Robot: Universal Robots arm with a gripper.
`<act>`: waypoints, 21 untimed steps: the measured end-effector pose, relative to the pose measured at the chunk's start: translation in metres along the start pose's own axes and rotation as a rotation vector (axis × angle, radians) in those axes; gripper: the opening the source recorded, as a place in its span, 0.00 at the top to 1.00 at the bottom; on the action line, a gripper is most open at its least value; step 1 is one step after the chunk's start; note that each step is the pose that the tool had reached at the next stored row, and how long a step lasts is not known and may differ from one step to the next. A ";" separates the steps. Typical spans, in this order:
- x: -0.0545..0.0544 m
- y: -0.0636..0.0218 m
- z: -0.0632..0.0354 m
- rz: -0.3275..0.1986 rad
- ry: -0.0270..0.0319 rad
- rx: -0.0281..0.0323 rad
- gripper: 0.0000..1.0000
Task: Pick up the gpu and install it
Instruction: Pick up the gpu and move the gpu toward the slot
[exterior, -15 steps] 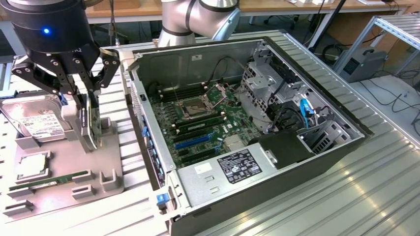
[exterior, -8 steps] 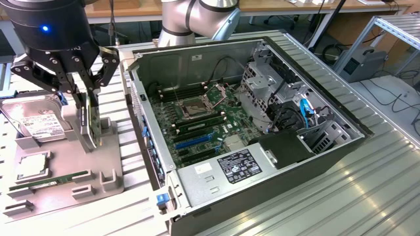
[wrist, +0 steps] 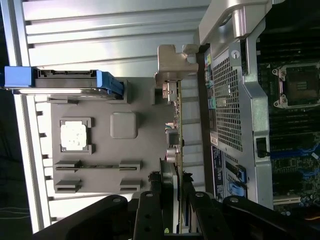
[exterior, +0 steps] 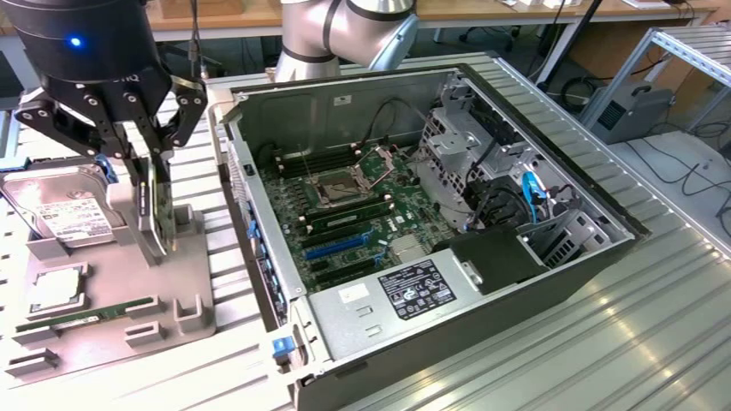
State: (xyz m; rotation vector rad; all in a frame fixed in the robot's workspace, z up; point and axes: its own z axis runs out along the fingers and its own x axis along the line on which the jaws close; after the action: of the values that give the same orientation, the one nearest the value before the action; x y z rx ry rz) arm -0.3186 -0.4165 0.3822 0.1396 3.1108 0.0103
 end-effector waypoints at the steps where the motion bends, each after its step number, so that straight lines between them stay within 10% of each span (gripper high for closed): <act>1: 0.000 0.0000 -0.0004 0.000 0.0000 0.0000 0.73; 21: 0.000 0.0001 -0.0095 0.000 0.0000 0.0000 0.73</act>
State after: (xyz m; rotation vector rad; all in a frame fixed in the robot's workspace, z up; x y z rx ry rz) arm -0.3187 -0.4165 0.3918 0.1396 3.1107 0.0103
